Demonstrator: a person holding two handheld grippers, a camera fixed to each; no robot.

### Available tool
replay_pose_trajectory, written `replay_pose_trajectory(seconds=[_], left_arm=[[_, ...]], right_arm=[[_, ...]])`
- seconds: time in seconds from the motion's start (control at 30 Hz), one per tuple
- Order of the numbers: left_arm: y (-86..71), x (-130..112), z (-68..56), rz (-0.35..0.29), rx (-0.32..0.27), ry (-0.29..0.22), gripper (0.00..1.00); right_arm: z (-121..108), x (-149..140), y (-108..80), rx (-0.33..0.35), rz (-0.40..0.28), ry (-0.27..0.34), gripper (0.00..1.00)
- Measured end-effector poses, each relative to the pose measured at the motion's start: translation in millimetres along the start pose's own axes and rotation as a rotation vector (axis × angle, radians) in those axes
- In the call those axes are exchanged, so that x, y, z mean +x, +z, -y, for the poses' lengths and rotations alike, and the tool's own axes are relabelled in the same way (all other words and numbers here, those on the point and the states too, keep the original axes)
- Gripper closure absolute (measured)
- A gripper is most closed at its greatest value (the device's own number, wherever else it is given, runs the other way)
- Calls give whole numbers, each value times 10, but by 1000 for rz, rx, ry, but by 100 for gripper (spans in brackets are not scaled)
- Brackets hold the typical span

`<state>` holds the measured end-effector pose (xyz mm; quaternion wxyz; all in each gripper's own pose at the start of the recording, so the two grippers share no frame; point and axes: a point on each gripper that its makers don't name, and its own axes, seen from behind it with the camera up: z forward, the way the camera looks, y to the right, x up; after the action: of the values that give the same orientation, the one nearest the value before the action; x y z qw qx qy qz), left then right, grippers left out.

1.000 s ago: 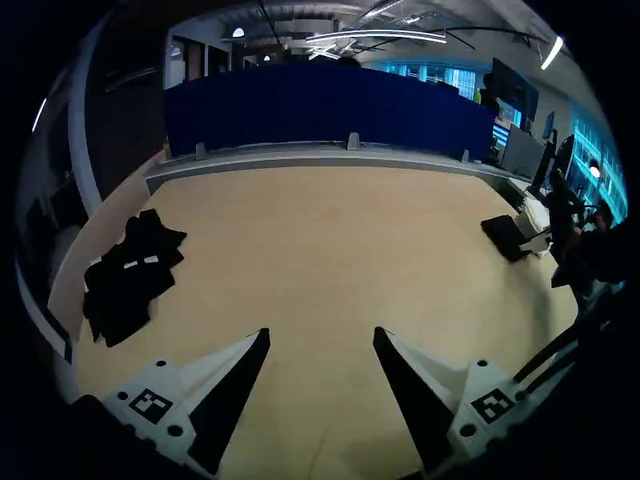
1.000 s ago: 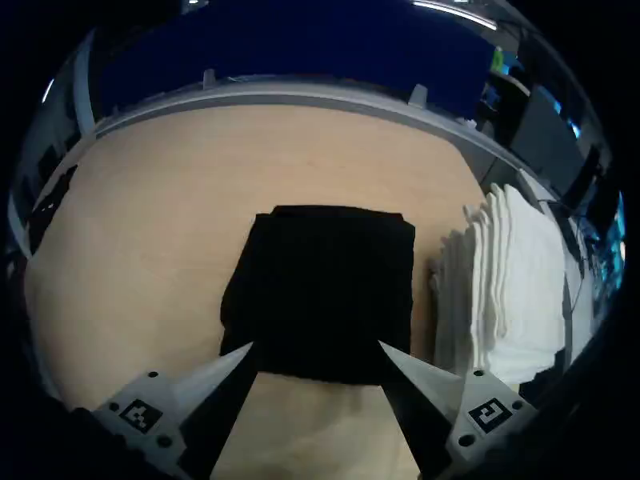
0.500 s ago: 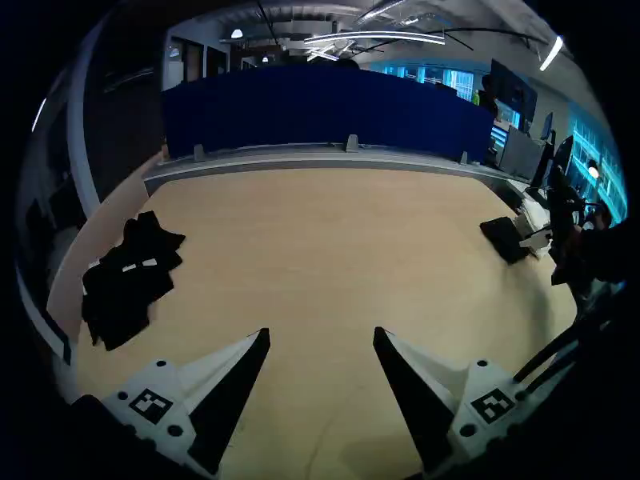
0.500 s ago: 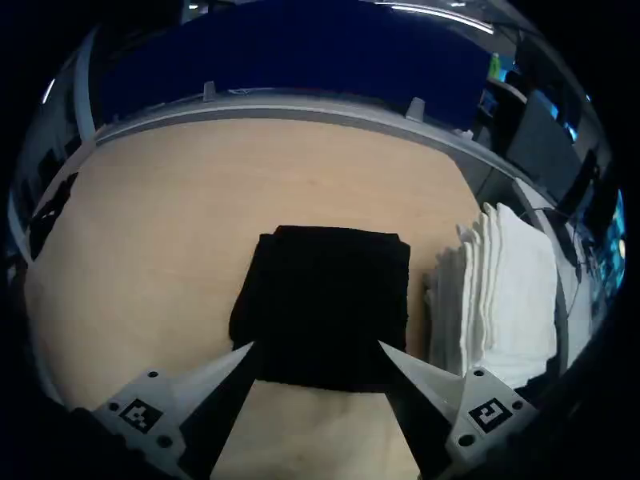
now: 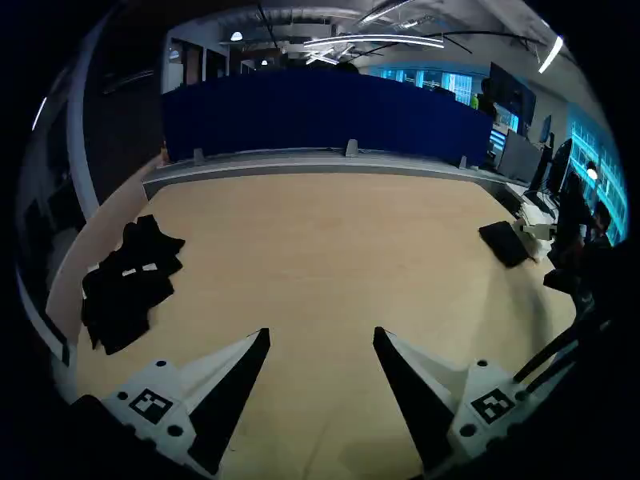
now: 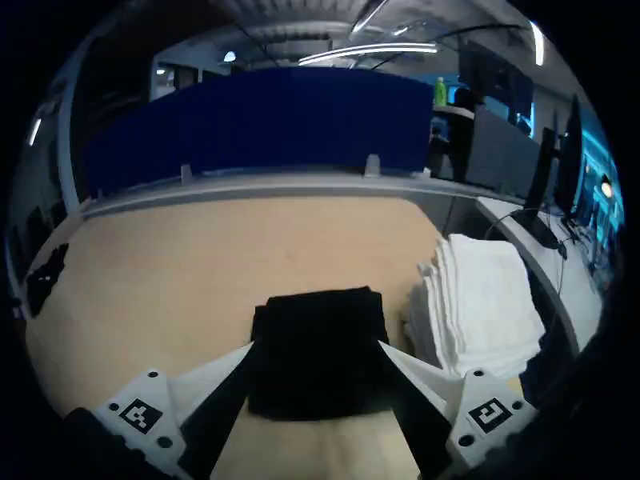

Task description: Fold towel

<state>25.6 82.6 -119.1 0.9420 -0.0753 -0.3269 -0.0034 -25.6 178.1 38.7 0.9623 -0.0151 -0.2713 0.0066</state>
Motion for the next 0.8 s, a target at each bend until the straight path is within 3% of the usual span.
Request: replay_pose_trajectory(seconds=[0.1, 0.3, 0.6, 0.8], left_arm=[[4, 10, 3, -1, -2, 4, 4], [22, 36, -8, -6, -14, 6, 4], [47, 91, -38, -30, -37, 3, 4], [45, 143, -26, -50, -47, -8, 4]], right_arm=[[-9, 100, -86, -16, -62, 34, 0], [27, 198, -201, -28, -109, 55, 0], [233, 608, -499, -56, -256, 36, 0], [504, 960, -820, -71, -358, -18, 0]])
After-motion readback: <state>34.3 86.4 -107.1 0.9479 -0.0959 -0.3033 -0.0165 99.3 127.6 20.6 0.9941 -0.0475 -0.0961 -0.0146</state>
